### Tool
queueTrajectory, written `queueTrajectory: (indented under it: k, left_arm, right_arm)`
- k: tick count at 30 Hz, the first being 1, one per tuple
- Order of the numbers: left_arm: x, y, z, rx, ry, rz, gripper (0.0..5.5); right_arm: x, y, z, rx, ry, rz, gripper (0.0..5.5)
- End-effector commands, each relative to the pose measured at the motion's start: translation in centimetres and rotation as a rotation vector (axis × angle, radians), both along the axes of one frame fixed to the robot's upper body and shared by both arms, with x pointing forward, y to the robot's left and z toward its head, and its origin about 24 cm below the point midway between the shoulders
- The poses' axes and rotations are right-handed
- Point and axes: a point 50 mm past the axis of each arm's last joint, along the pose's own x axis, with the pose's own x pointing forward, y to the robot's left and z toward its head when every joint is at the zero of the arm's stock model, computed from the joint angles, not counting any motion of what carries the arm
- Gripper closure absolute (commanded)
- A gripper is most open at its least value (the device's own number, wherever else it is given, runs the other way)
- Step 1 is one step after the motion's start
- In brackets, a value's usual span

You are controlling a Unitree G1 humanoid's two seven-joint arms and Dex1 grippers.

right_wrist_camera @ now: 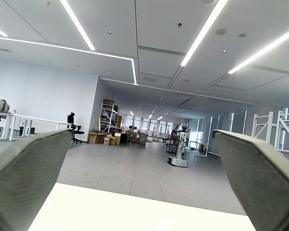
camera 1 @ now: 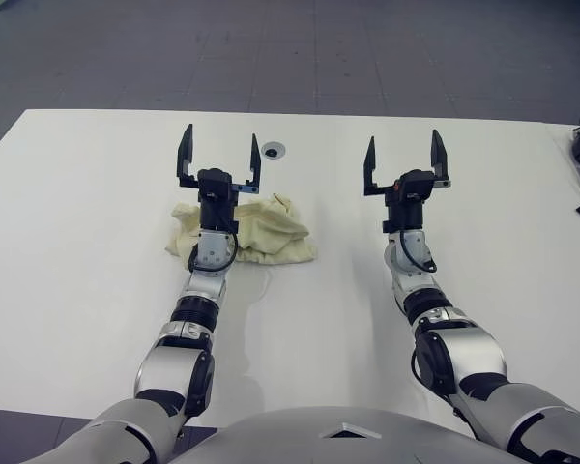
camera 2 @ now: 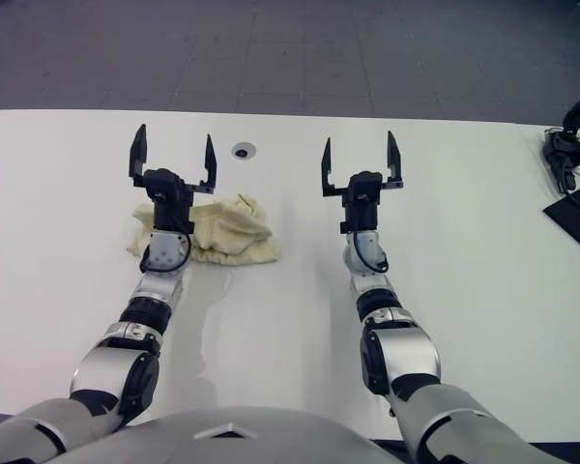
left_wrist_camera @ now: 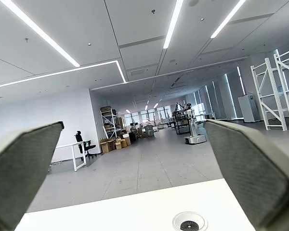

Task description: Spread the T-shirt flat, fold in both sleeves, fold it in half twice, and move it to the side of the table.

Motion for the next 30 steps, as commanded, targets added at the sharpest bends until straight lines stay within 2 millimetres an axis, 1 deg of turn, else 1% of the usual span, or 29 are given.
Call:
queueTrajectory:
  k: [1,30]
  left_arm:
    - [0.38,0.14,0.27,-0.006,0.004,0.007,0.1]
    - [0.47,0.0,0.15,0.0,0.013,0.004,0.1]
  right_arm:
    - [0.31,0.1,0.53,0.001,-0.016,0.003,0.14]
    - [0.33,0.09,0.48,0.0,-0.012,0.002,0.14]
